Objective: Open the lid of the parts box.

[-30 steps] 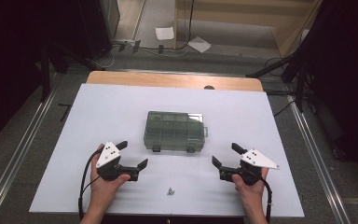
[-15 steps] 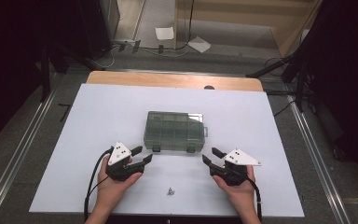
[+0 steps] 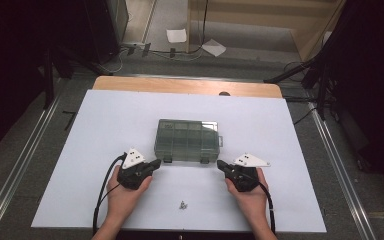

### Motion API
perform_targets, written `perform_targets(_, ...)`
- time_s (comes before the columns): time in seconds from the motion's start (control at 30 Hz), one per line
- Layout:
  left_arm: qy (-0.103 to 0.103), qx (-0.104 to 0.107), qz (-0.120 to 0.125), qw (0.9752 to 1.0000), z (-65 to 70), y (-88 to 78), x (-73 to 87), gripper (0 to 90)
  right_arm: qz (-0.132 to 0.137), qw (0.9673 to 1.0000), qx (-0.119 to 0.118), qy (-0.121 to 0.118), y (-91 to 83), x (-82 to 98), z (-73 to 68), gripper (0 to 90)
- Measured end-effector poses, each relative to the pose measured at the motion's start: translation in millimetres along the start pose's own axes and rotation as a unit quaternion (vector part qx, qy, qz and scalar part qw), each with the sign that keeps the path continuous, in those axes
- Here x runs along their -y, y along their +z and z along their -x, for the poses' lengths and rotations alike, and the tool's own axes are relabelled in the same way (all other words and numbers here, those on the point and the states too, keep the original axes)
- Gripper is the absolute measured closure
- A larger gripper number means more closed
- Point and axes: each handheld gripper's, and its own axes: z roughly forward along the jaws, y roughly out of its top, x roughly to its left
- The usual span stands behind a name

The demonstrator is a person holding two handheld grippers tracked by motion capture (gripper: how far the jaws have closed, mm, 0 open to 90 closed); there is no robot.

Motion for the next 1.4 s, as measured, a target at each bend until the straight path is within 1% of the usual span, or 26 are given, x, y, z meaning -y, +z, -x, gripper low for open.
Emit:
perform_targets(0.03,-0.005,0.0,0.001,1.0,-0.8,0.4,-1.0,89.4,-0.002,1.0,0.001,0.004,0.2,-1.5,0.3,90.0)
perform_targets(0.1,-0.007,0.0,-0.003,1.0,-2.8,1.1,-3.2,89.5,-0.005,1.0,0.004,0.004,1.3,-4.6,1.8,90.0)
perform_targets(0.2,-0.009,0.0,-0.001,1.0,-4.2,1.9,-5.9,89.5,-0.015,0.9999,0.003,0.005,3.4,-8.6,3.1,90.0)
perform_targets(0.27,0.0,-0.006,-0.003,1.0,-4.7,2.6,-7.3,89.5,-0.015,0.9999,0.003,0.002,4.4,-10.9,3.4,90.0)
perform_targets(0.3,0.001,-0.007,-0.002,1.0,-4.4,3.0,-7.6,89.5,-0.015,0.9999,0.005,-0.001,4.9,-11.8,3.5,90.0)
perform_targets(0.37,0.003,-0.009,-0.002,1.0,-5.0,3.8,-8.5,89.5,-0.015,0.9999,0.002,0.002,5.1,-13.5,3.1,90.0)
perform_targets(0.53,-0.004,-0.013,0.008,0.9999,-7.9,2.5,-11.5,89.4,-0.01,0.9999,0.001,-0.003,3.9,-17.7,2.7,90.0)
perform_targets(0.57,-0.002,-0.015,0.007,0.9999,-8.8,1.8,-12.4,89.4,-0.008,1.0,0.002,-0.004,3.5,-18.5,2.5,90.0)
perform_targets(0.63,-0.004,-0.016,0.011,0.9998,-10.1,1.4,-13.8,89.4,-0.006,1.0,0.003,-0.005,2.8,-20.2,2.0,90.0)
perform_targets(0.7,-0.006,-0.018,0.012,0.9997,-10.3,1.2,-14.5,89.4,-0.005,1.0,0.001,-0.006,2.3,-21.8,1.7,90.0)
perform_targets(0.73,-0.01,-0.02,0.018,0.9996,-12.0,0.1,-16.0,89.3,-0.004,1.0,0.002,-0.007,2.1,-22.5,1.5,90.0)
perform_targets(0.77,-0.01,-0.023,0.018,0.9995,-13.1,-0.5,-16.8,89.3,-0.004,1.0,0.002,-0.006,1.9,-23.3,1.1,90.0)
perform_targets(0.8,-0.014,-0.024,0.023,0.9993,-13.9,-0.4,-17.1,89.2,-0.003,1.0,0.001,-0.006,1.8,-23.9,0.9,90.0)
perform_targets(0.87,-0.018,-0.029,0.026,0.9991,-16.0,-1.6,-18.2,88.9,-0.001,0.9999,0.002,-0.01,1.8,-25.6,1.2,90.0)
perform_targets(0.97,-0.014,-0.035,0.035,0.9987,-16.5,-2.9,-21.1,88.6,0.001,1.0,0.002,-0.009,1.3,-28.1,0.6,90.0)
perform_targets(1.0,-0.01,-0.038,0.035,0.9986,-16.7,-3.5,-22.6,88.6,0.002,0.9999,0.002,-0.011,1.2,-29.0,0.8,90.0)
perform_targets(1.13,-0.003,-0.045,0.038,0.9983,-17.1,-2.9,-26.2,87.5,0.006,0.9999,0.002,-0.012,0.1,-33.6,0.8,90.0)
perform_targets(1.17,-0.003,-0.048,0.04,0.9981,-17.1,-2.4,-26.6,82.9,0.007,0.9999,0.004,-0.011,-0.3,-34.6,0.9,90.0)
perform_targets(1.2,-0.001,-0.053,0.042,0.9977,-17.4,-2.0,-26.7,81.5,0.01,0.9999,0.005,-0.011,-0.6,-35.8,1.5,90.0)
perform_targets(1.23,0.0,-0.059,0.043,0.9973,-17.0,-1.2,-26.8,77.5,0.01,0.9999,0.004,-0.006,-1.3,-36.8,1.6,90.0)
perform_targets(1.3,0.008,-0.059,0.048,0.997,-16.2,0.3,-27.7,74.1,0.014,0.9999,0.003,-0.004,-1.9,-38.5,3.6,89.2)
perform_targets(1.33,0.015,-0.066,0.049,0.9965,-15.6,0.5,-28.5,71.2,0.014,0.9999,0.003,-0.003,-2.3,-39.2,4.2,88.0)
perform_targets(1.37,0.015,-0.066,0.049,0.9965,-15.6,0.5,-28.5,69.4,0.014,0.9999,0.003,-0.003,-2.3,-39.2,4.2,88.0)
perform_targets(1.4,0.017,-0.07,0.056,0.9959,-15.1,1.3,-30.5,69.3,0.016,0.9998,0.006,0.001,-2.8,-40.3,5.4,84.4)
